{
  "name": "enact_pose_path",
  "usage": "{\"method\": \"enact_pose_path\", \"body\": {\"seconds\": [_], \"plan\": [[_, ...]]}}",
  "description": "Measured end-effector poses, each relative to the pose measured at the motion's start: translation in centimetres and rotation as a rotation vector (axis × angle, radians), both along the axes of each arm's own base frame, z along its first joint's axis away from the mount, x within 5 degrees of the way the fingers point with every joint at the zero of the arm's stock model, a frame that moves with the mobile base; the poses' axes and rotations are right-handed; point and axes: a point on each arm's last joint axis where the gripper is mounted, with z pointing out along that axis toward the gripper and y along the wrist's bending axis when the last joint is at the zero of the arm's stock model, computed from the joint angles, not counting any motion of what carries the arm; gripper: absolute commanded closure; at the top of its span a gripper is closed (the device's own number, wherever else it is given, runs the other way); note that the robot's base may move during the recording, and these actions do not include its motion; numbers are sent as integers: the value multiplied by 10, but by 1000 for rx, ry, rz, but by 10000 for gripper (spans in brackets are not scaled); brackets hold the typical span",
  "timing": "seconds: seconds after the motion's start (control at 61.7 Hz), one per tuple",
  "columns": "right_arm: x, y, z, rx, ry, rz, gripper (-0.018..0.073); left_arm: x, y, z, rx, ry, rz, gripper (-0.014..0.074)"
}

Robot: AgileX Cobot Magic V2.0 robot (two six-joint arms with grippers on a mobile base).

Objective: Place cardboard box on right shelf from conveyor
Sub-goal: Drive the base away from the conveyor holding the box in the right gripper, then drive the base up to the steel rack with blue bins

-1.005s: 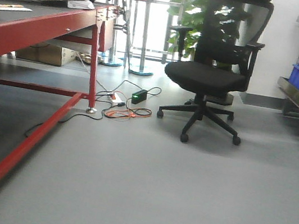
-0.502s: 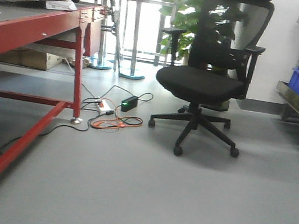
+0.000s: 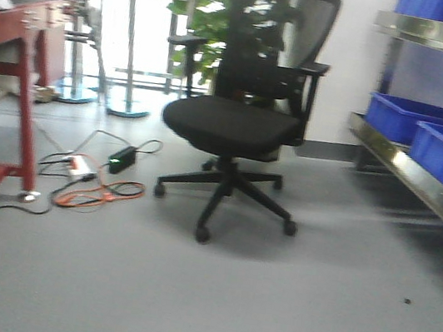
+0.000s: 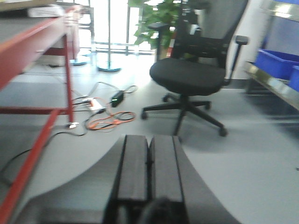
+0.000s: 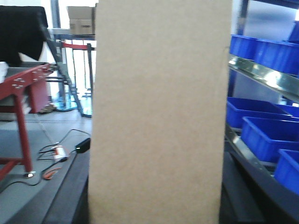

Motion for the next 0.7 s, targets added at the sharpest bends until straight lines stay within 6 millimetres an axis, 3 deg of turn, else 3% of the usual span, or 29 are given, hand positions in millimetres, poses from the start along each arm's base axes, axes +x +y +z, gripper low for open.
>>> {"method": "enact_pose_path", "body": {"seconds": [0.697], "plan": [[0,0,0,0,0,0,246,0,0,0,0,0,0,715]]}}
